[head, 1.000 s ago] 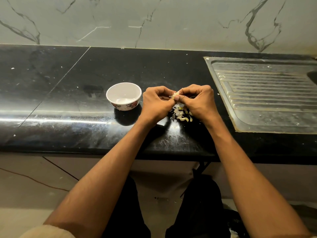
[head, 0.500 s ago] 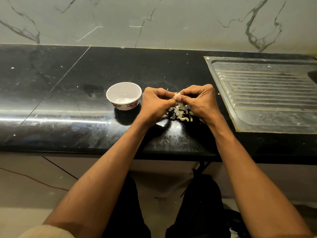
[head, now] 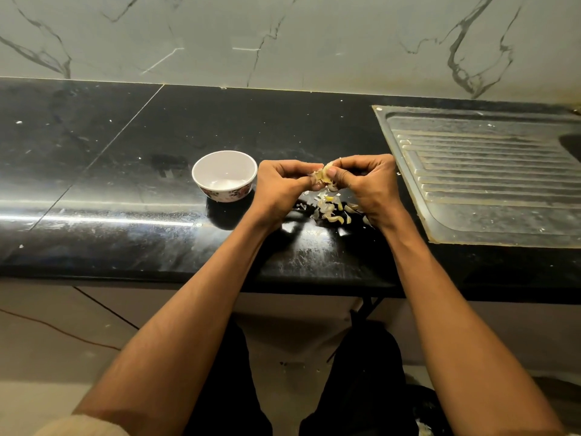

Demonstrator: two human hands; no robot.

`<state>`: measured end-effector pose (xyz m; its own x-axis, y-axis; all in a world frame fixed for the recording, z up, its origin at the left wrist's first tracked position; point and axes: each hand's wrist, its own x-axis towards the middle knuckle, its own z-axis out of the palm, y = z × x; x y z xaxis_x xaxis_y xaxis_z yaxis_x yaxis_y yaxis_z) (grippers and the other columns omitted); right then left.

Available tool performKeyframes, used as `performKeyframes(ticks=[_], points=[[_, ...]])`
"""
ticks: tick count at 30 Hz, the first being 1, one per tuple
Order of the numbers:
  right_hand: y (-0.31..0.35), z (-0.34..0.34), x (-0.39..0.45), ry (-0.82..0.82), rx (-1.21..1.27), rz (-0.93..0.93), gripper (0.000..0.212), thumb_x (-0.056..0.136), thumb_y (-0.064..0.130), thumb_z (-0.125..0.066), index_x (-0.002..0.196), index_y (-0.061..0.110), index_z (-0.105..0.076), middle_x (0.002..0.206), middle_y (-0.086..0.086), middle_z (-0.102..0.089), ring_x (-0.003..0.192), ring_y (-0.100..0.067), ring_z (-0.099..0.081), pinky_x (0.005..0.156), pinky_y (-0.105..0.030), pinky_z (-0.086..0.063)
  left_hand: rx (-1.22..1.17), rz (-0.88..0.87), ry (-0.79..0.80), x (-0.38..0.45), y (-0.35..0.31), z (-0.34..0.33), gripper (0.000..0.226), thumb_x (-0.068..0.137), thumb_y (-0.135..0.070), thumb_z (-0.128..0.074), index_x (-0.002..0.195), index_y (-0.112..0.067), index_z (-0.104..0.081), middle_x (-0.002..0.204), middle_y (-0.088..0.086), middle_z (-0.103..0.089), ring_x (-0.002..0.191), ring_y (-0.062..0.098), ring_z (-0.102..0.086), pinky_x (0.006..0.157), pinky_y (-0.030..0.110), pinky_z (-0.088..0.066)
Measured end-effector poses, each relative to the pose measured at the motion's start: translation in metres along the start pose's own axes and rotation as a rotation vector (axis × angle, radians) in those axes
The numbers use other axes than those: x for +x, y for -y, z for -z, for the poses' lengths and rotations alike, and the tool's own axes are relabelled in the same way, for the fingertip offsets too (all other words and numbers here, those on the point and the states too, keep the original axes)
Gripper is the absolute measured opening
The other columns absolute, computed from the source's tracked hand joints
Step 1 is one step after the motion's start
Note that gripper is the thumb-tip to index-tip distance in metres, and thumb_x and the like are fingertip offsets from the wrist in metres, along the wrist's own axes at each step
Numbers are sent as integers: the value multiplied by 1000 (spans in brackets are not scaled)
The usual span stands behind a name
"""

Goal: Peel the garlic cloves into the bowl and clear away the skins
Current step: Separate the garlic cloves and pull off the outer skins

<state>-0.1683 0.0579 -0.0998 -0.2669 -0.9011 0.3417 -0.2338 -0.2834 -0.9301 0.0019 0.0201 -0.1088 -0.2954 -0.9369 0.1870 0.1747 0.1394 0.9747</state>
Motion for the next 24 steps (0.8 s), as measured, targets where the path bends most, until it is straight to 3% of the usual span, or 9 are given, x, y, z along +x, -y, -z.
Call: performKeyframes(ticks=[4, 11, 15, 19, 24], points=[[0, 1, 1, 0, 16, -28, 10, 82, 5, -84, 89, 1, -80, 82, -12, -78, 74, -26, -76, 72, -36, -63, 6, -8, 13, 0, 1, 0, 25, 83, 4, -78, 108, 6, -75, 97, 18, -78, 93, 33, -76, 87, 36, -61], [-1, 3, 1, 27, 96, -106, 4, 80, 7, -79, 84, 9, -79, 80, -14, -76, 73, -27, -72, 72, -42, -62, 99, -7, -6, 2, 3, -2, 15, 91, 2, -71, 105, 1, -76, 88, 11, -78, 72, 15, -71, 72, 23, -58], [-2, 3, 2, 12, 96, -126, 6, 77, 9, -79, 83, 9, -79, 78, -14, -75, 72, -28, -70, 71, -43, -60, 143, -13, -2, 2, 4, -3, 16, 94, 5, -66, 103, -2, -77, 88, 9, -78, 77, 16, -72, 72, 24, -58], [-1, 4, 2, 13, 86, -123, 6, 78, 7, -77, 84, 9, -79, 81, -15, -76, 73, -27, -70, 70, -41, -60, 157, -17, -1, 1, 2, -4, 18, 95, 5, -65, 103, -5, -78, 89, 8, -78, 77, 13, -71, 73, 24, -58], [-3, 5, 2, 0, 67, -154, 11, 79, 8, -76, 88, 9, -82, 84, -13, -78, 75, -22, -70, 62, -33, -55, 149, -34, -19, 1, 2, -5, 15, 93, 5, -68, 102, -2, -78, 97, 7, -77, 78, 22, -73, 78, 30, -61]])
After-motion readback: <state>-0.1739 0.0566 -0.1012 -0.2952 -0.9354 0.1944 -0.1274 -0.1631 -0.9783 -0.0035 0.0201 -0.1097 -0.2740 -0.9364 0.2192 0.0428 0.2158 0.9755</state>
